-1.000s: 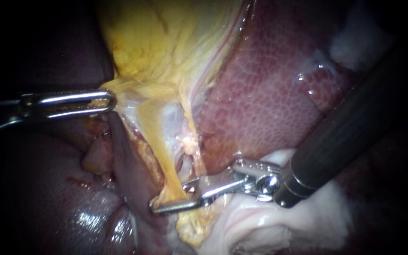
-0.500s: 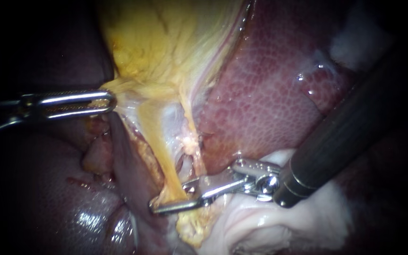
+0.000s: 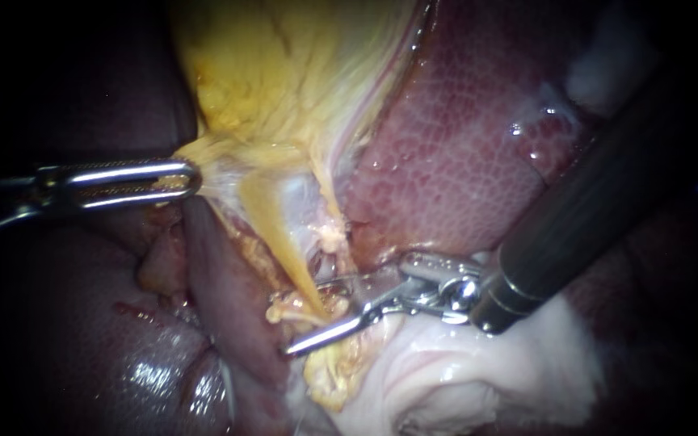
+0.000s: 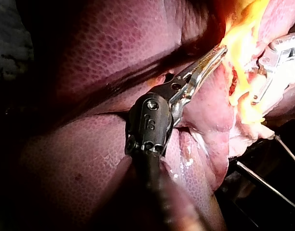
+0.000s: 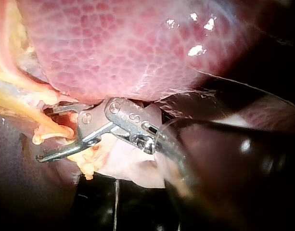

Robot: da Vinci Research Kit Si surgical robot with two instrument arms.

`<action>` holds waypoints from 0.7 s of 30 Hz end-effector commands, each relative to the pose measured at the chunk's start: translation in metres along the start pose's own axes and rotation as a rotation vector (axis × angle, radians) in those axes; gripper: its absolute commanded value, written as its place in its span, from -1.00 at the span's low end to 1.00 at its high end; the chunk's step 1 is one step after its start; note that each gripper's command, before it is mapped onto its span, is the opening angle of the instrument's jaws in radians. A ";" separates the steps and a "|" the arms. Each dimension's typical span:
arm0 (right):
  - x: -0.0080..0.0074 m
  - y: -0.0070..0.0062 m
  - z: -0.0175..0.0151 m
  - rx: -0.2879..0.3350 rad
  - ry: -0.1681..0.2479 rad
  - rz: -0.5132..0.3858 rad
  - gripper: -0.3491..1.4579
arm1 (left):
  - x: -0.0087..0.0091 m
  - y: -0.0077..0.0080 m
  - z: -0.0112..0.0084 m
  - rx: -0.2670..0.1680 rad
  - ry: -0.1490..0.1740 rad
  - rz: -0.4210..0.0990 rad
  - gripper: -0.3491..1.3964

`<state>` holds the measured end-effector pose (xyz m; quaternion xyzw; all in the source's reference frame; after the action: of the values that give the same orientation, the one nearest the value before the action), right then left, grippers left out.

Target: Going back first clip left tube

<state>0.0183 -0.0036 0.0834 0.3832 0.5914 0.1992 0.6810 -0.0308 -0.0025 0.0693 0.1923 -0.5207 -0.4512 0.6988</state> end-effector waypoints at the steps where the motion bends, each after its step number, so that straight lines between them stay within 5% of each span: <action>1: -0.0001 -0.0002 -0.0003 0.004 -0.001 0.000 0.05 | 0.0000 0.0000 0.0000 0.000 0.000 0.000 -1.00; 11: 0.0004 -0.0036 -0.0044 0.038 -0.010 -0.020 0.05 | 0.0002 0.0000 -0.0001 0.000 0.000 0.001 -1.00; 21: 0.0069 -0.0068 -0.0128 -0.046 0.008 -0.134 0.05 | 0.0008 -0.0001 0.0004 -0.002 -0.002 0.004 -1.00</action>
<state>0.0058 0.0012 0.0731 0.3223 0.6139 0.1687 0.7006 -0.0313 -0.0031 0.0699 0.1897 -0.5213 -0.4506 0.6995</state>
